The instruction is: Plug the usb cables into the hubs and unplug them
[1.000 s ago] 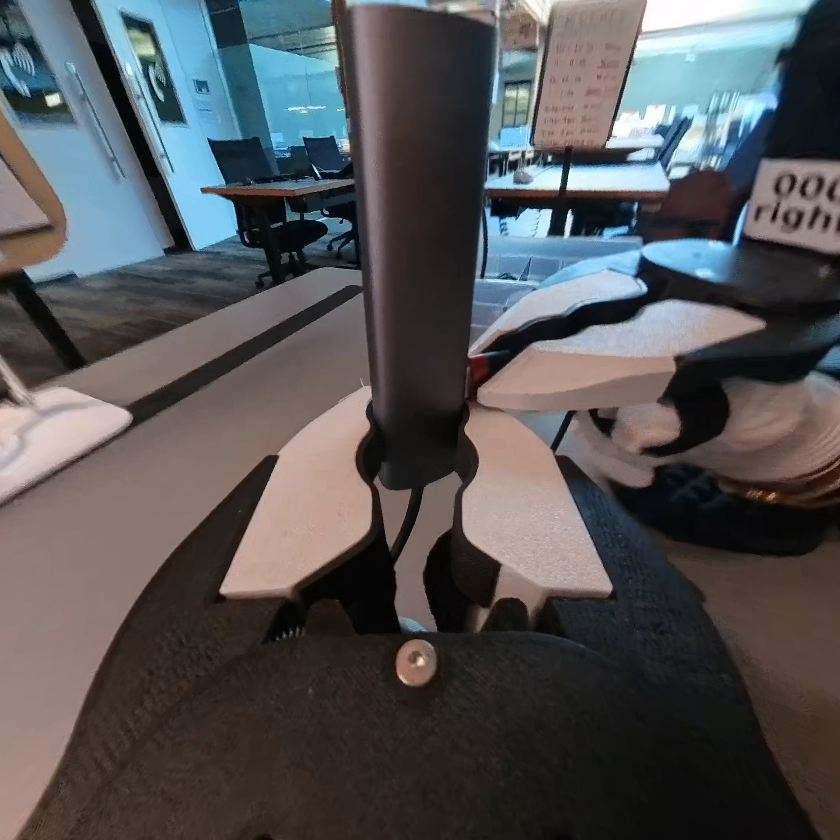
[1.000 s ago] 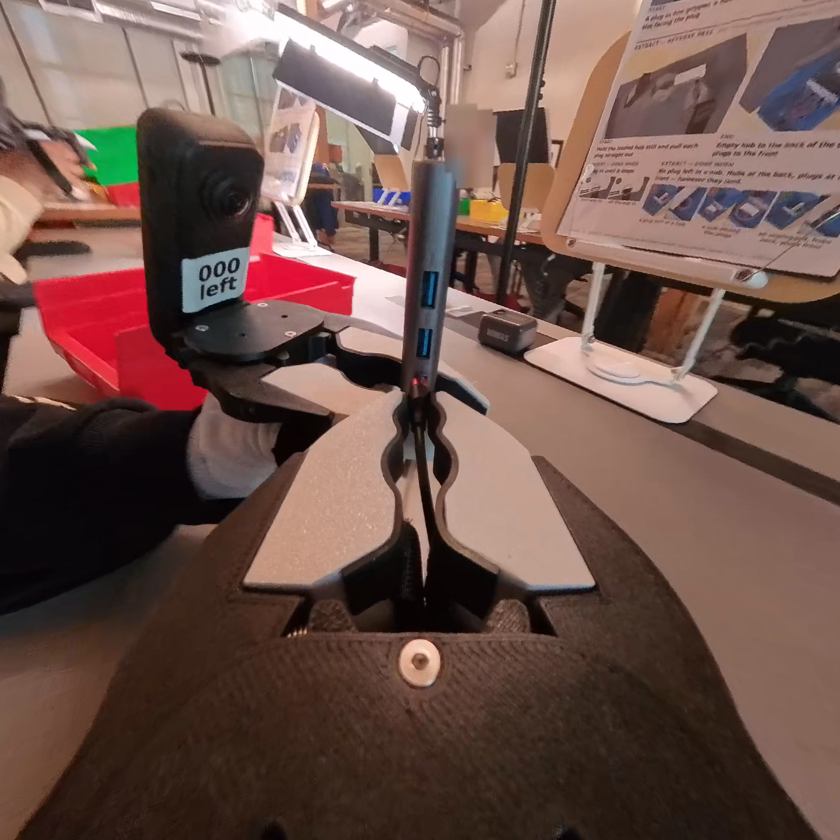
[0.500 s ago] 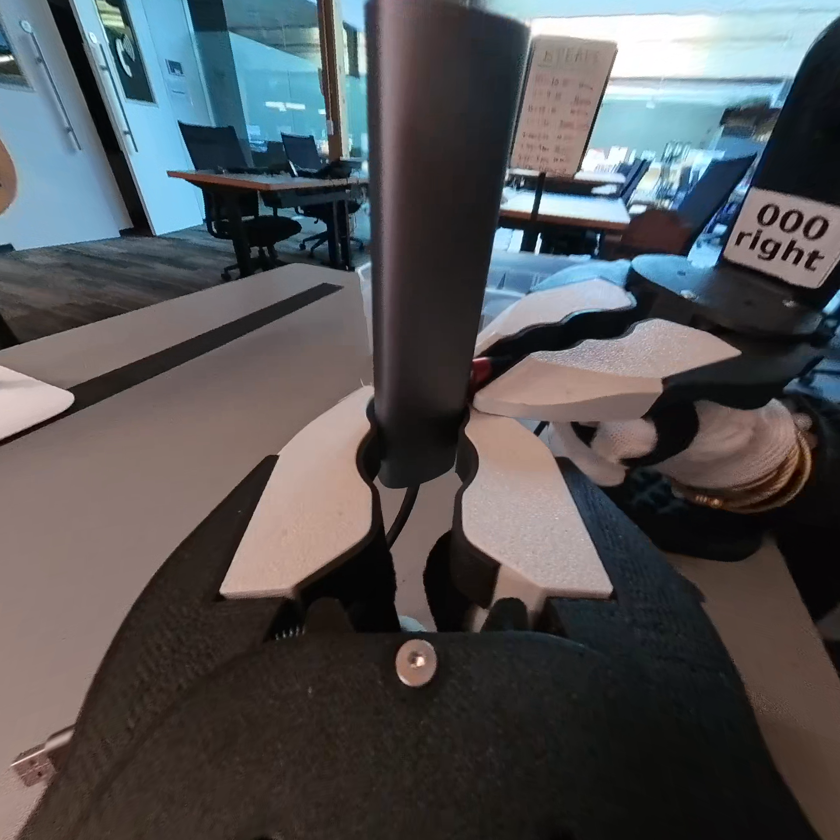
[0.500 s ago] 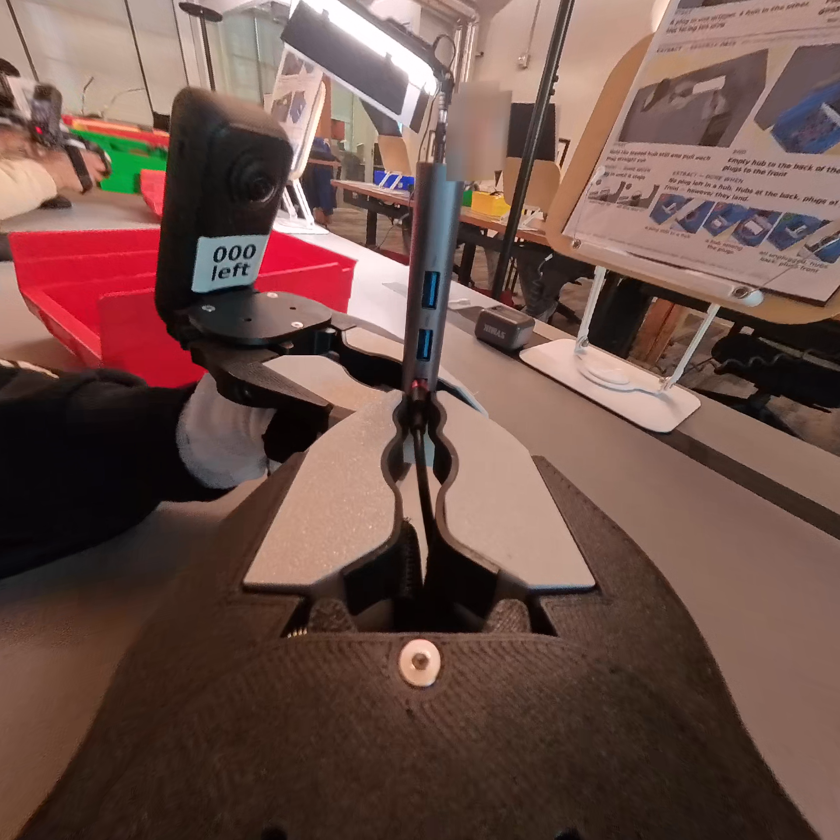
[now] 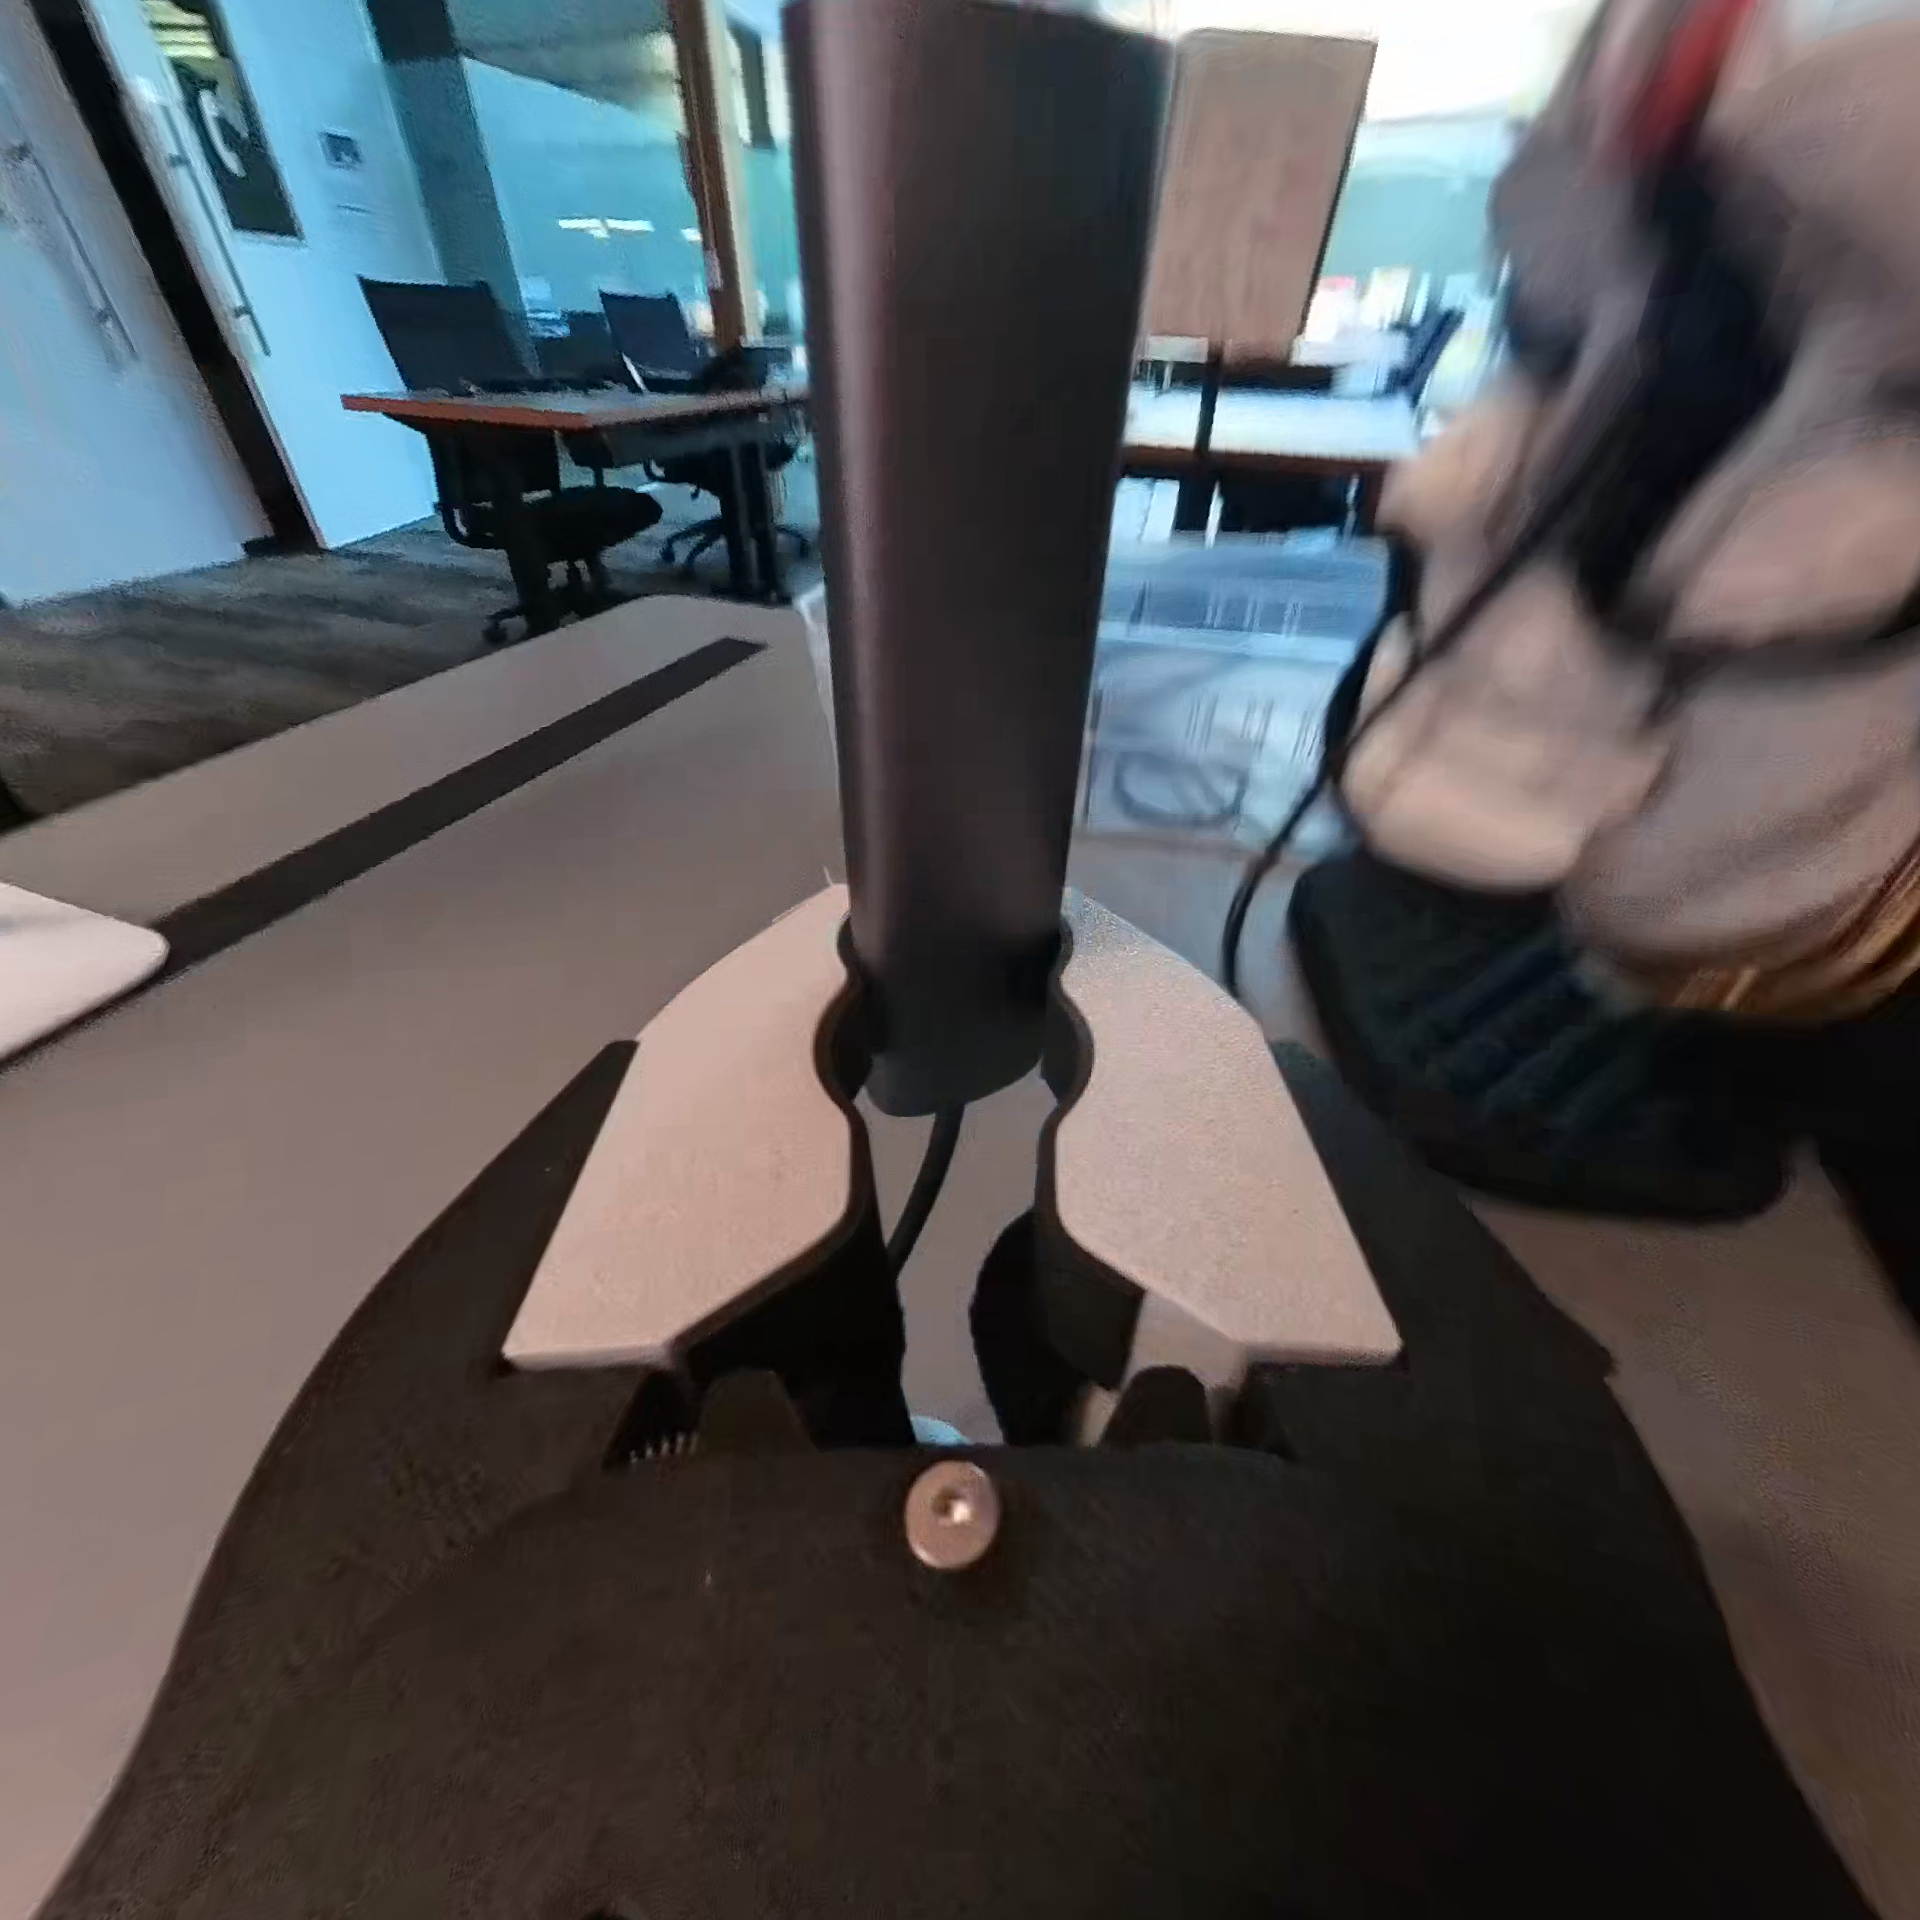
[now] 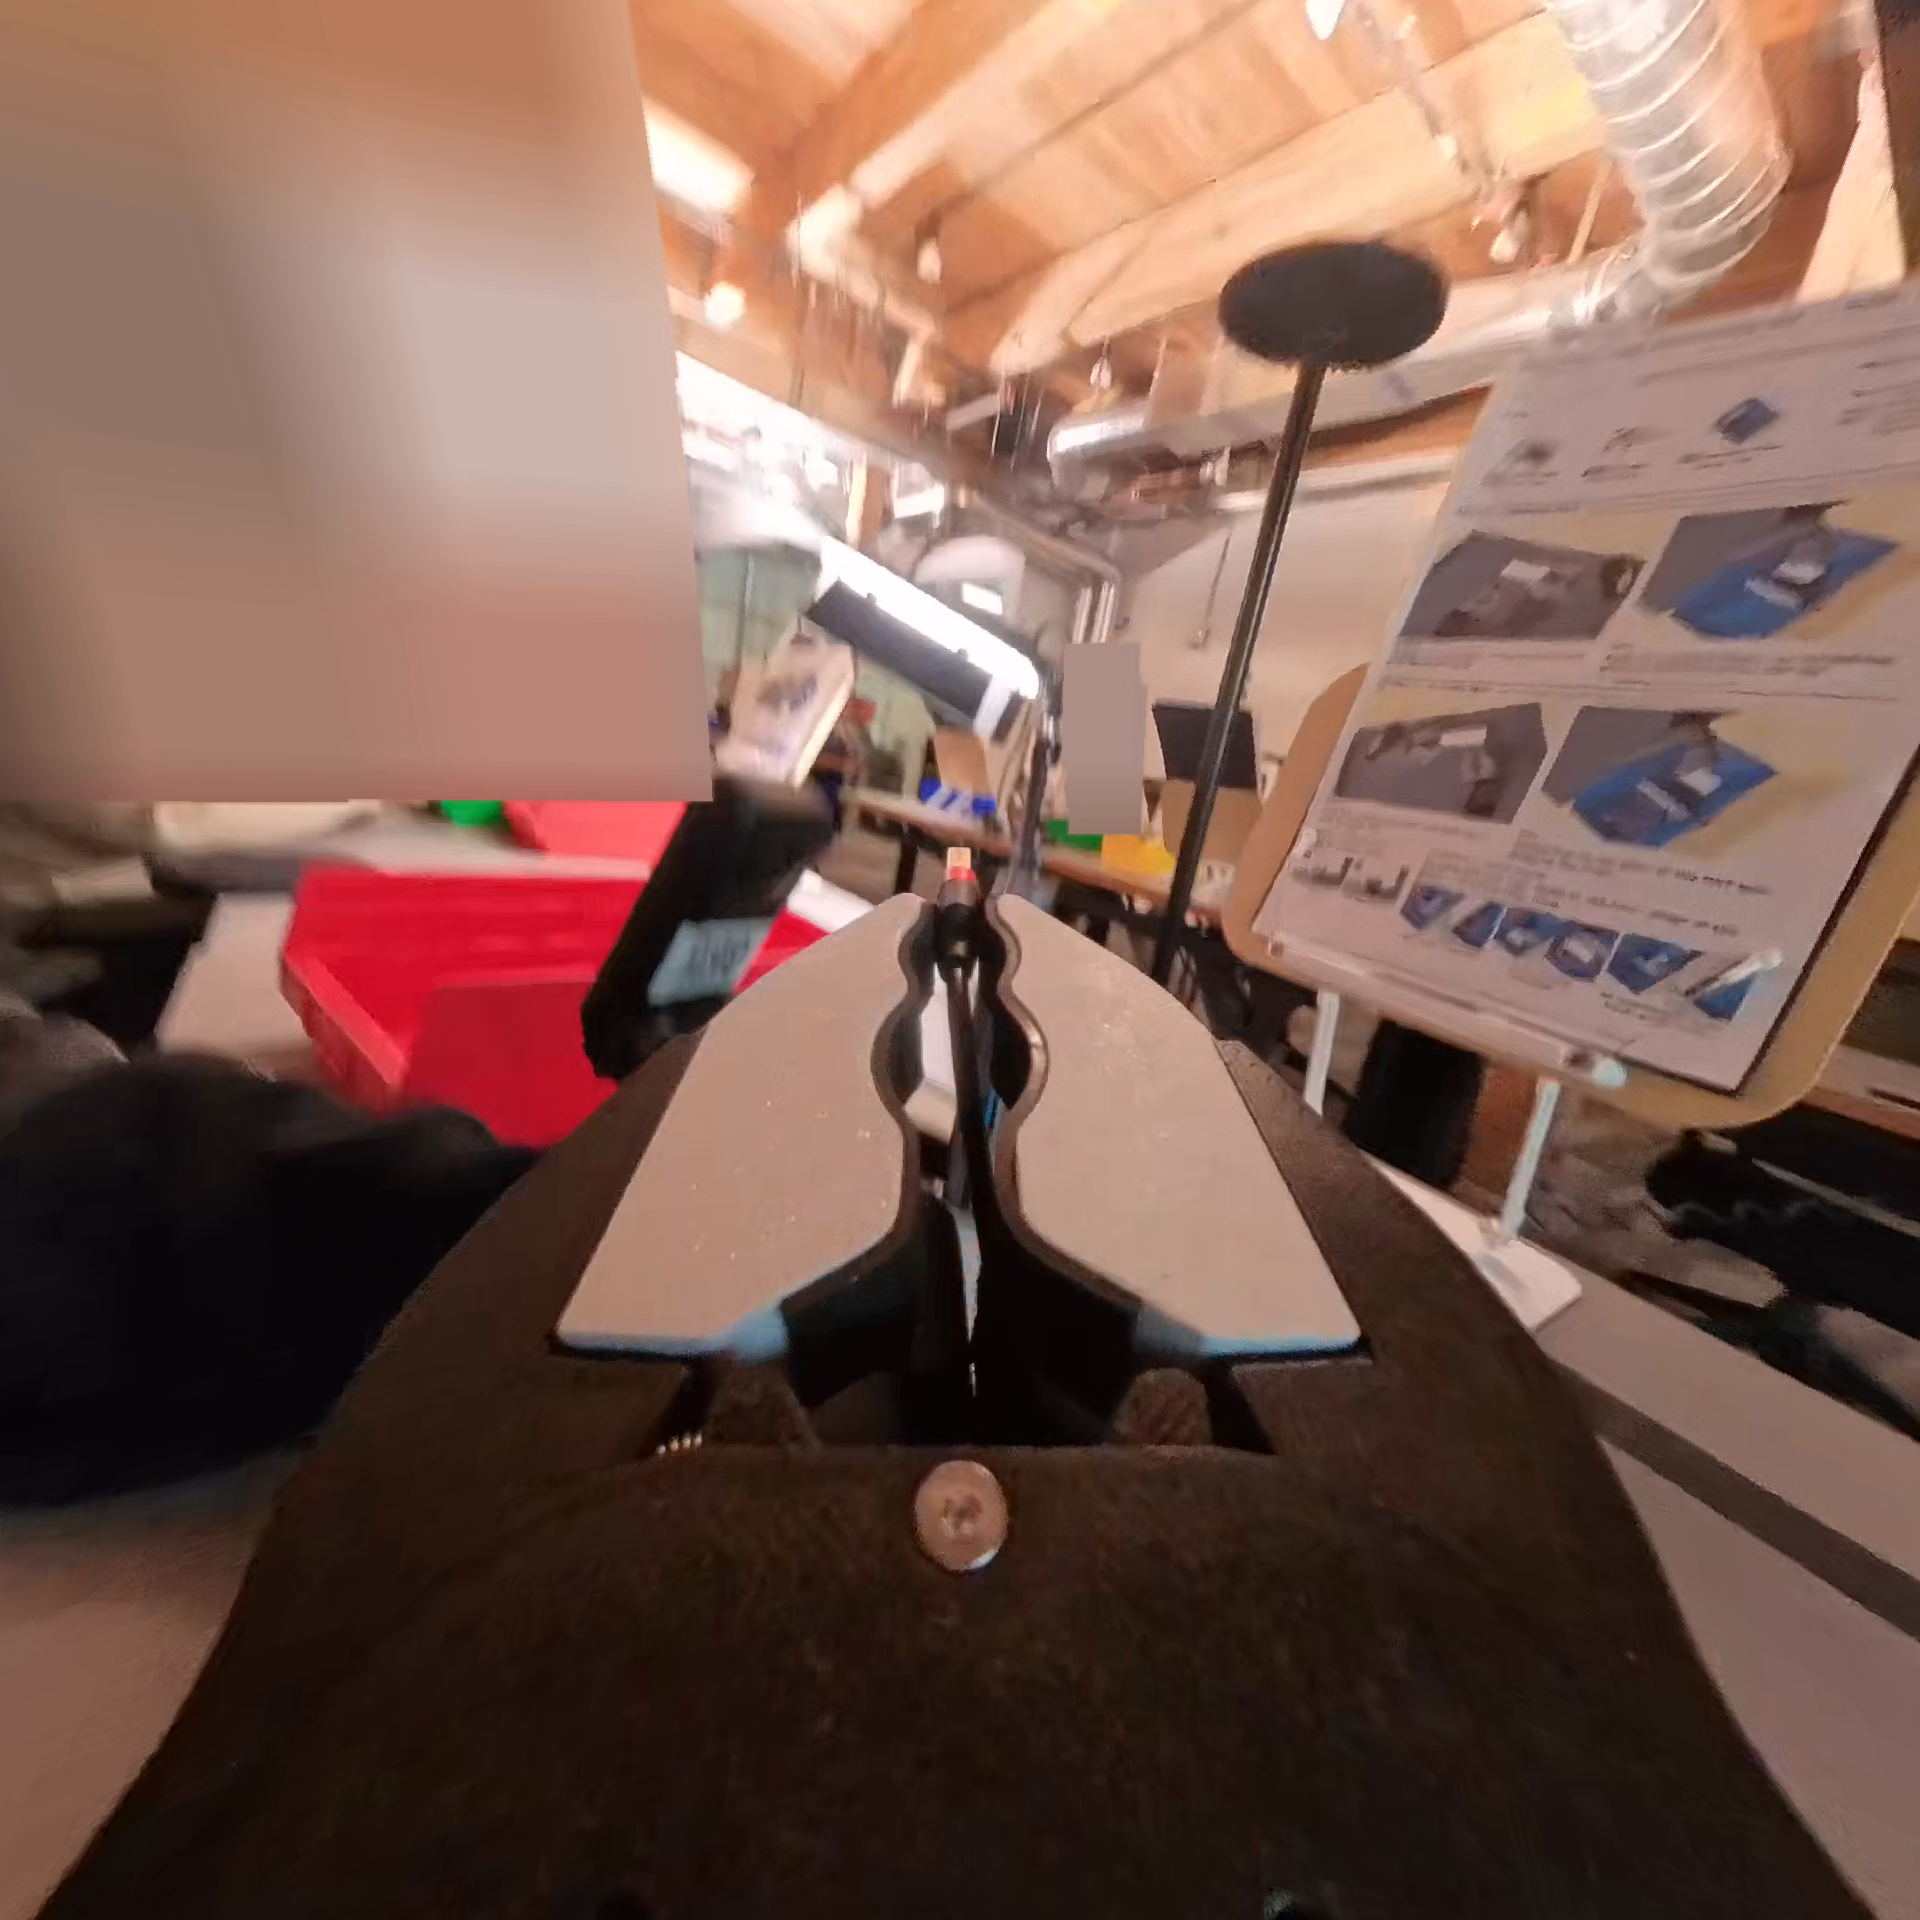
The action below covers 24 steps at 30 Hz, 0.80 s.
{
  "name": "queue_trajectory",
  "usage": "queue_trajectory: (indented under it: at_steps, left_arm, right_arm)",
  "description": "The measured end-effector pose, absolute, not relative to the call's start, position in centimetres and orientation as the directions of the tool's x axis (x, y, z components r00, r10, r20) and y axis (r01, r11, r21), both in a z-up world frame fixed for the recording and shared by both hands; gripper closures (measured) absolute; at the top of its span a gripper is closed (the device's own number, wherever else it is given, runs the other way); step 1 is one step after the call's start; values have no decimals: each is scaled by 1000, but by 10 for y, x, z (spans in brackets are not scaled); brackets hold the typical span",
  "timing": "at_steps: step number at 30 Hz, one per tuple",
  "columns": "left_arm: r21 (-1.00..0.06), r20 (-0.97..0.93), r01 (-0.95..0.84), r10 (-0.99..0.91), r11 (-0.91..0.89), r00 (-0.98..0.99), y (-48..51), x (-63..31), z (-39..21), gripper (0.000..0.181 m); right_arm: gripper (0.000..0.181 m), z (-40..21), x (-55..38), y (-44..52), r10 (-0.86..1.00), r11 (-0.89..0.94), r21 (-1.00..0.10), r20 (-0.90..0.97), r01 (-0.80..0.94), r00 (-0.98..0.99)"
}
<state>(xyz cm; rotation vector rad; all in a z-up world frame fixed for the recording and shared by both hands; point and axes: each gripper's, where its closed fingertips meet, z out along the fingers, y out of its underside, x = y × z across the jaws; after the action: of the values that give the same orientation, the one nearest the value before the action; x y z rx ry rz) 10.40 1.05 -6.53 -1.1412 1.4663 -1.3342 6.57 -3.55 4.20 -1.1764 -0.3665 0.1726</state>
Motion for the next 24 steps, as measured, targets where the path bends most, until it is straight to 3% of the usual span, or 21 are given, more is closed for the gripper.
queue_trajectory:
  at_steps: [2,6,9,11,13,16,19,22,24]
  left_arm:
    - [-978,-122,-136,-965,157,-231,13,100,-84,152]
    - [-993,-28,-102,-974,52,-225,19,98,-75,152]
    - [-994,77,-97,-971,-56,-228,24,96,-73,152]
    - [-988,140,-102,-961,-118,-238,24,97,-74,152]
    - [-983,168,-108,-956,-146,-241,25,98,-77,152]
    - [-979,187,-125,-952,-161,-243,25,99,-81,152]
    - [-981,177,-119,-954,-152,-243,25,98,-80,152]
    - [-980,182,-123,-953,-156,-244,25,98,-80,152]
    - [-980,182,-125,-952,-156,-246,24,98,-81,152]
  right_arm:
    - [173,79,88,-62,302,471,-882,148,-13,942]
    - [174,157,149,-156,151,714,-699,95,-42,984]
    - [174,189,182,-233,-60,827,-551,106,109,993]
    - [173,194,203,-266,-275,801,-525,105,288,956]
    - [174,191,227,-277,-469,684,-574,127,450,874]
    - [174,177,265,-274,-616,518,-656,159,549,771]
    - [174,150,300,-249,-589,396,-789,173,469,789]
    - [174,121,314,-220,-527,288,-799,327,527,784]
    - [174,73,327,-187,-371,56,-867,442,495,816]
